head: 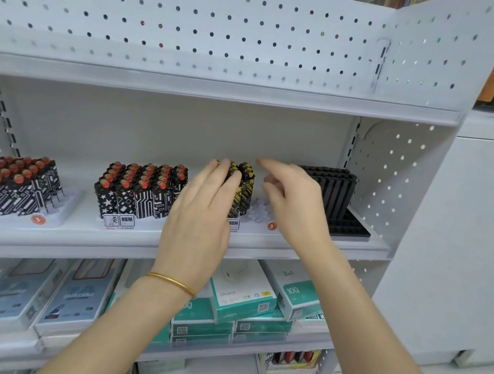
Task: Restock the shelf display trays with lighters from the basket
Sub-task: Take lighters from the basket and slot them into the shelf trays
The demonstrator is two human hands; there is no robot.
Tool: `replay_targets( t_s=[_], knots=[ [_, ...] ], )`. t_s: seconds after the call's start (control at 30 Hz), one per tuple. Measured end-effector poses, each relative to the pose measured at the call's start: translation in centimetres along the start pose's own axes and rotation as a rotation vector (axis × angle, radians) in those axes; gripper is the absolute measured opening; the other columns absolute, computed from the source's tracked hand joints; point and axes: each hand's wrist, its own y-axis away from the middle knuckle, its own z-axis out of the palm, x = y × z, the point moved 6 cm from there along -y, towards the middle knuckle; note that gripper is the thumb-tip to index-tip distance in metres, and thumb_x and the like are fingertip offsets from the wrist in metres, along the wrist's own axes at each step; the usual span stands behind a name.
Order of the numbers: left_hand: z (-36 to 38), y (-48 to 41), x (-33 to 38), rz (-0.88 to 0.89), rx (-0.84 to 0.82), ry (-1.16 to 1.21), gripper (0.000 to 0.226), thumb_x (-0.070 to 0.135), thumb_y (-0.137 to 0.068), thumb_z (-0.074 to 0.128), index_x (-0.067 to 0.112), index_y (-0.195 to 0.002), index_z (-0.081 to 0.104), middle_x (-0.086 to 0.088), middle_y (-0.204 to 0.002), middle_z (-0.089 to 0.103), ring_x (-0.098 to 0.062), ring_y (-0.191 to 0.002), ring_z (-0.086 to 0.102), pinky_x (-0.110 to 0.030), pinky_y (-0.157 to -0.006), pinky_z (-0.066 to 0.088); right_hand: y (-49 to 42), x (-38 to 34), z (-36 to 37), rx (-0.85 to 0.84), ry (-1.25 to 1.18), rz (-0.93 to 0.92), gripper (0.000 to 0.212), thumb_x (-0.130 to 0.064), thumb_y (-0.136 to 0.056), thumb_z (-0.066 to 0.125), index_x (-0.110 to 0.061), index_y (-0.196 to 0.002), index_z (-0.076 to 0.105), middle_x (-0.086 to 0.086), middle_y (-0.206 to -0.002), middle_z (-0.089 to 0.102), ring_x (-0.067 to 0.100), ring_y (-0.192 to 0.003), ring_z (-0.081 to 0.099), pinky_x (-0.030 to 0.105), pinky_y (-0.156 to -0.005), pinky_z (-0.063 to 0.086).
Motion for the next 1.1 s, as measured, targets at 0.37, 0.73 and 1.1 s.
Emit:
replay_targets(
  t_s=[0.37,0.73,1.1],
  knots=[
    [3.2,18.4,1.4,-0.051,-0.260,0.232,0.038,0.008,-0.075,0.040,0.011,-0.104,0.064,-0.003,-0.115,0.062,-0.025,-0.106,0.053,-0.039,-0.091,0.042,19.4,1.7,4.5,-0.339,-0.194,0.227,0.019,-0.009,-0.089,0.056,-0.018,-0.101,0.069,-0.021,-0.075,0.057,-0.002,-0.062,0.057,0.020,-0.067,0.047],
    [19.0,43.7,-4.1,-0.576,-1.293,0.283,0.038,0.009,-0.096,0.044,0.016,-0.134,0.047,-0.006,-0.137,0.048,-0.021,-0.117,0.052,-0.032,-0.099,0.043,36.4,11.8,17.0,-0.960,-0.219,0.863,0.022,-0.001,-0.094,0.045,-0.006,-0.108,0.060,0.019,-0.101,0.064,0.025,-0.069,0.059,0.017,-0.045,0.044],
    [29.8,55.4,2.1,-0.500,-1.579,0.130,0.055,0.036,-0.094,0.053,0.007,-0.135,0.032,-0.013,-0.137,0.037,-0.028,-0.124,0.041,-0.036,-0.097,0.044,40.5,16.6,18.5,-0.959,-0.117,1.092,0.023,-0.004,-0.093,0.045,-0.009,-0.108,0.061,-0.007,-0.074,0.057,0.018,-0.065,0.062,0.025,-0.054,0.050]
  ],
)
